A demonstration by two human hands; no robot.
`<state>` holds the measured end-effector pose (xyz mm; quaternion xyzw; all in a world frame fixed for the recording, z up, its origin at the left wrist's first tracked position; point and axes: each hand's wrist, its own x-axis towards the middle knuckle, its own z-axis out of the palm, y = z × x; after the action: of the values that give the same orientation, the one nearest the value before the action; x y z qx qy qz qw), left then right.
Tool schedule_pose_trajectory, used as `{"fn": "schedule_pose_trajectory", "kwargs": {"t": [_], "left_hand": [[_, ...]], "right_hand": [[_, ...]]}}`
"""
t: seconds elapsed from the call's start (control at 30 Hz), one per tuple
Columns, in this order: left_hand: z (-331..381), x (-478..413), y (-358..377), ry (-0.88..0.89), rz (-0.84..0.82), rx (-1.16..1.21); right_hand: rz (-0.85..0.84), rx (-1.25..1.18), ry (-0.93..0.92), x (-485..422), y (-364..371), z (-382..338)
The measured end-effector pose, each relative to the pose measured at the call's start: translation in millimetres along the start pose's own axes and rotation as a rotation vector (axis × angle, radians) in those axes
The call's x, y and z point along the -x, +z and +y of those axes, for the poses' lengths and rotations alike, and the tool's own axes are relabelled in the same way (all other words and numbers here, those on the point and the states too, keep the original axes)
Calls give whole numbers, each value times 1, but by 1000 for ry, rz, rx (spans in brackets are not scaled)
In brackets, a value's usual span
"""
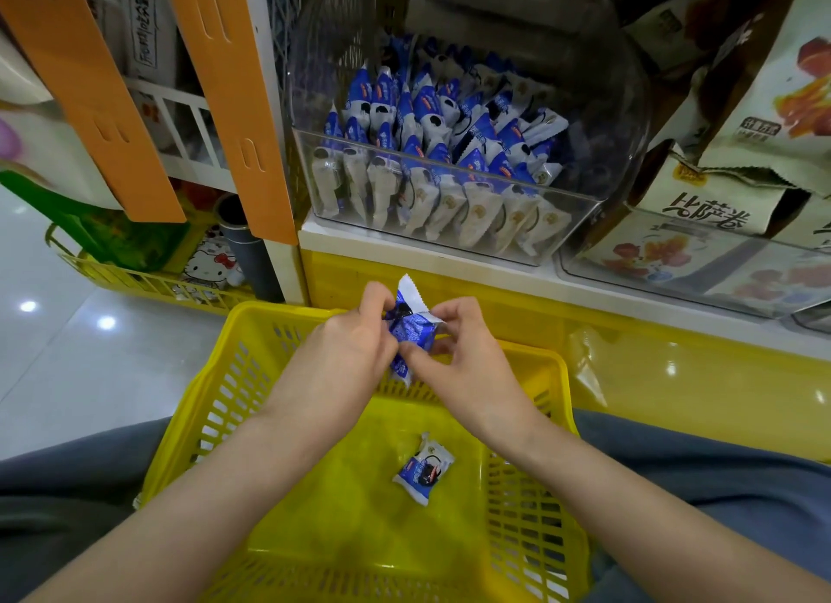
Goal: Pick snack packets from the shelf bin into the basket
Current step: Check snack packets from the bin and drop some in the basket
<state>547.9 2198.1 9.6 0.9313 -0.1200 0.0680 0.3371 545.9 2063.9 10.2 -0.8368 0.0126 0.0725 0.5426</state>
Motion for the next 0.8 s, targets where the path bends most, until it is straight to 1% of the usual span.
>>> {"fn": "schedule_pose_trajectory", "kwargs": {"t": [0.1, 0.2, 0.23, 0.3, 0.37, 0.47, 0.57, 0.7, 0.77, 0.8], "left_hand": [[2, -3, 2, -124, -54, 284], [8, -4, 1, -286, -161, 709], [8, -4, 1, -329, -193, 786], [8, -6, 1, -348, -193, 831], [7, -12, -2, -353, -143, 792], [6, -18, -11, -340, -114, 767], [8, -19, -21, -323, -93, 889], [7, -22, -28, -418, -8, 955], [10, -24, -31, -414, 5, 984], [13, -25, -33, -403, 8, 998]], "right_hand": [[50, 102, -103, -1, -3, -1], [29, 145, -226, 2, -4, -2], [13, 169, -267, 3, -4, -2], [-15, 203, -318, 6, -3, -4], [-11, 208, -322, 4, -3, -6], [33, 168, -251, -5, -7, -11], [2, 109, -190, -15, -11, -17], [18, 0, -122, -21, -14, -30], [25, 3, -150, -20, -18, -37], [21, 32, -200, -19, -22, -40]]}}
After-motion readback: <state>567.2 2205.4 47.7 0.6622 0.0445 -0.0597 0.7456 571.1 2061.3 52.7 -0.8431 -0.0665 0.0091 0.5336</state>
